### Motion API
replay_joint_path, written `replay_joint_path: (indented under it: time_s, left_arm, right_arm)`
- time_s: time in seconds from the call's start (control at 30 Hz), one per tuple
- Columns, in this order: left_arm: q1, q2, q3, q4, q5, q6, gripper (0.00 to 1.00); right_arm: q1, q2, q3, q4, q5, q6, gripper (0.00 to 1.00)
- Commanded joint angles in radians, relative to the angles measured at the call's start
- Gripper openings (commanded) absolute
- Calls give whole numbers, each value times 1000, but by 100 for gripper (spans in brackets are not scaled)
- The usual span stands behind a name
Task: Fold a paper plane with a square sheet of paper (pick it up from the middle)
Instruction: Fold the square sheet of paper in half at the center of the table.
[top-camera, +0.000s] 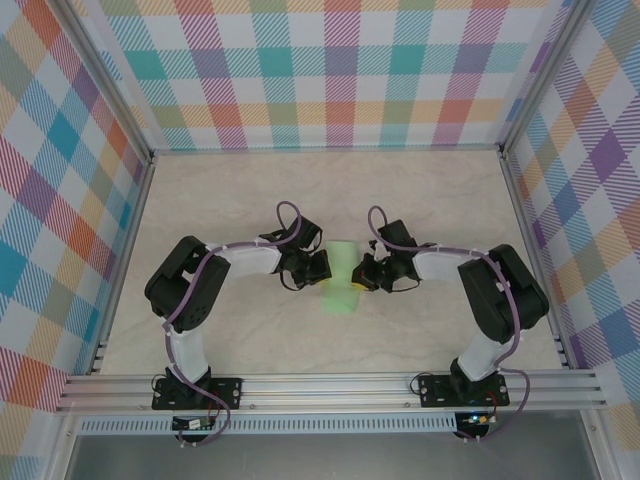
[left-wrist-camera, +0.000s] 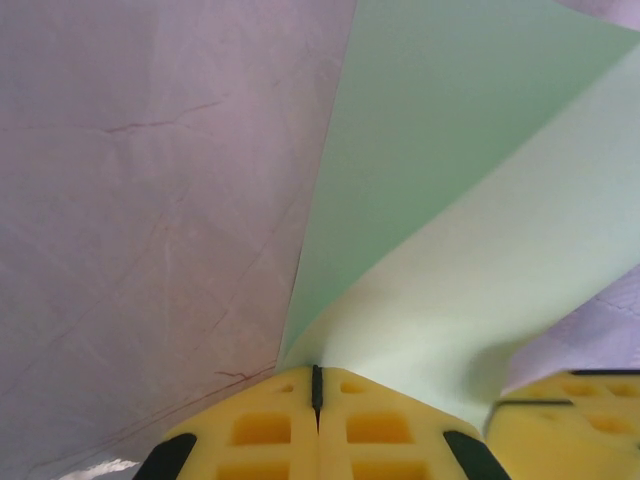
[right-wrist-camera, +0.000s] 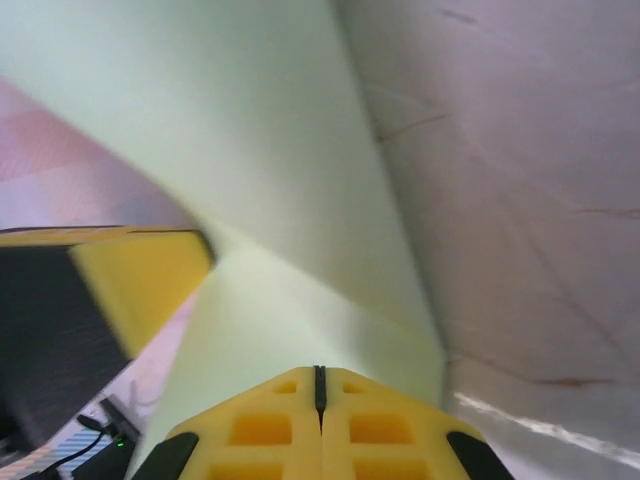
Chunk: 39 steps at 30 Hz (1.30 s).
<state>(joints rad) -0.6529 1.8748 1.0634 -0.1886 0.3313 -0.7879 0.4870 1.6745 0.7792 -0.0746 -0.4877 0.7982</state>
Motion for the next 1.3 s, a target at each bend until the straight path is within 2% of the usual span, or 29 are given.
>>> replay_joint_path:
  time_s: [0.0, 0.4, 0.73, 0.9, 1.07, 1.27]
  left_arm:
    - [-13, 25, -23, -76, -43, 19, 0]
    - [-13, 23, -25, -71, -43, 21, 0]
    - [-13, 16, -25, -74, -44, 25, 0]
    - [-13, 17, -28, -68, -43, 22, 0]
    - [-13, 14, -37, -70, -46, 26, 0]
    - [-13, 12, -42, -70, -54, 25, 0]
  right_arm:
    - [13, -46, -41, 90, -69, 24, 4]
    - [22, -28, -185, 85, 52, -14, 4]
    - [24, -204, -181, 145, -63, 2, 8]
    - [36, -171, -202, 187, -79, 17, 9]
    - [65, -74, -199, 240, -96, 14, 9]
    - [75, -44, -269, 239, -24, -22, 9]
